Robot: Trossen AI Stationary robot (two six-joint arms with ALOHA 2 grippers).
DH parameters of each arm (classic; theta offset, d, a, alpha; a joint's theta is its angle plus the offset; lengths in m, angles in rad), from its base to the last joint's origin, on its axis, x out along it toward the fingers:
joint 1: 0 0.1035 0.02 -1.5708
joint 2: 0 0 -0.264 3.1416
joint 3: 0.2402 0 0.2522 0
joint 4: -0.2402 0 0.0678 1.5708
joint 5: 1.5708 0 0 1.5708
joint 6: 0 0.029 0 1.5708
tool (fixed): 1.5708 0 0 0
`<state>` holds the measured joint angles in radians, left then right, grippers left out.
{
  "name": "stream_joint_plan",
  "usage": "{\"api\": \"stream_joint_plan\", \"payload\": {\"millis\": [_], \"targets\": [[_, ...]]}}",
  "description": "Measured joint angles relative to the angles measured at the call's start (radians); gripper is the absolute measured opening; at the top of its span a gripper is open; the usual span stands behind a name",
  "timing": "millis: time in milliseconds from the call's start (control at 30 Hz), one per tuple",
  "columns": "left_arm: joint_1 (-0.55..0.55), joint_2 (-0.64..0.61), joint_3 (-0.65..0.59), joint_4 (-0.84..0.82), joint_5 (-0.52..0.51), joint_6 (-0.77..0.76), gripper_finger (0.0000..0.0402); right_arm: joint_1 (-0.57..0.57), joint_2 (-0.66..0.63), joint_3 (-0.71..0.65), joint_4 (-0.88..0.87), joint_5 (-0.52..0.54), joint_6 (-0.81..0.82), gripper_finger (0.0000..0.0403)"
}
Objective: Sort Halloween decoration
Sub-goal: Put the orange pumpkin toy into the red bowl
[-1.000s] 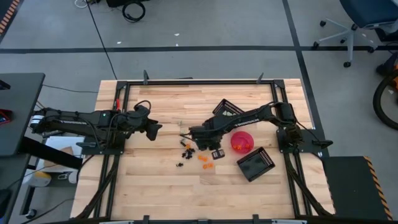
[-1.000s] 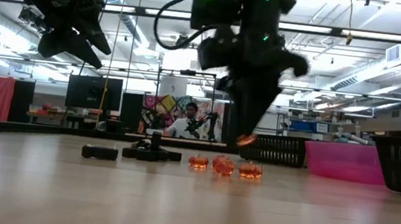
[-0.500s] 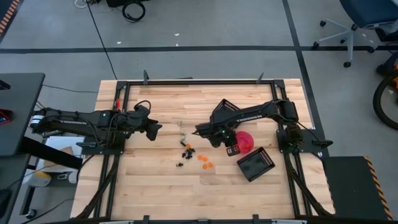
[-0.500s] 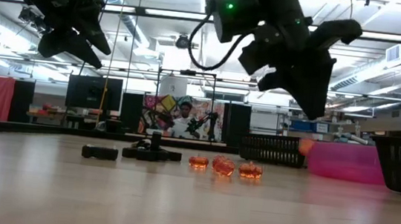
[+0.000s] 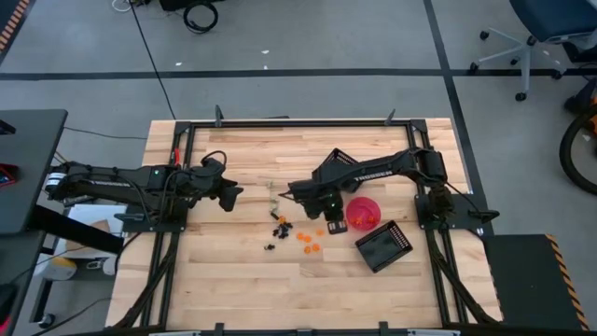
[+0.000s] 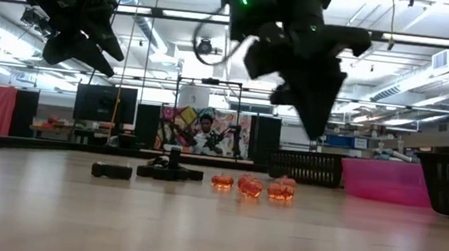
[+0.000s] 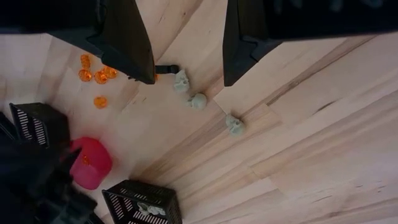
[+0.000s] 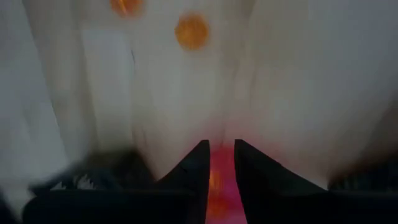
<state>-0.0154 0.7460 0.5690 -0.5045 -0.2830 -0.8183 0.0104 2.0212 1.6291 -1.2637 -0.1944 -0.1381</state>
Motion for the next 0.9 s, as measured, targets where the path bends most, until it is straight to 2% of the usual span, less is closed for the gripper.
{"api": "stream_joint_plan", "payload": {"millis": [300,467,700,900], "targets": [[0.000,0.000,0.000,-0.001,0.000,-0.001,0.0162,0.058,0.000,-0.001,0.174,0.086,0.023,0.0157],[0.000,0.000,0.000,-0.001,0.000,-0.001,0.0162,0.120,-0.002,-0.066,0.280,0.080,0.037,0.0189],[0.000,0.000,0.000,-0.001,0.000,-0.001,0.0162,0.185,-0.003,-0.209,0.497,0.068,0.118,0.0187],[0.000,0.000,0.000,-0.001,0.001,-0.001,0.0162,0.192,-0.013,-0.231,0.536,0.124,0.174,0.0183]]}}
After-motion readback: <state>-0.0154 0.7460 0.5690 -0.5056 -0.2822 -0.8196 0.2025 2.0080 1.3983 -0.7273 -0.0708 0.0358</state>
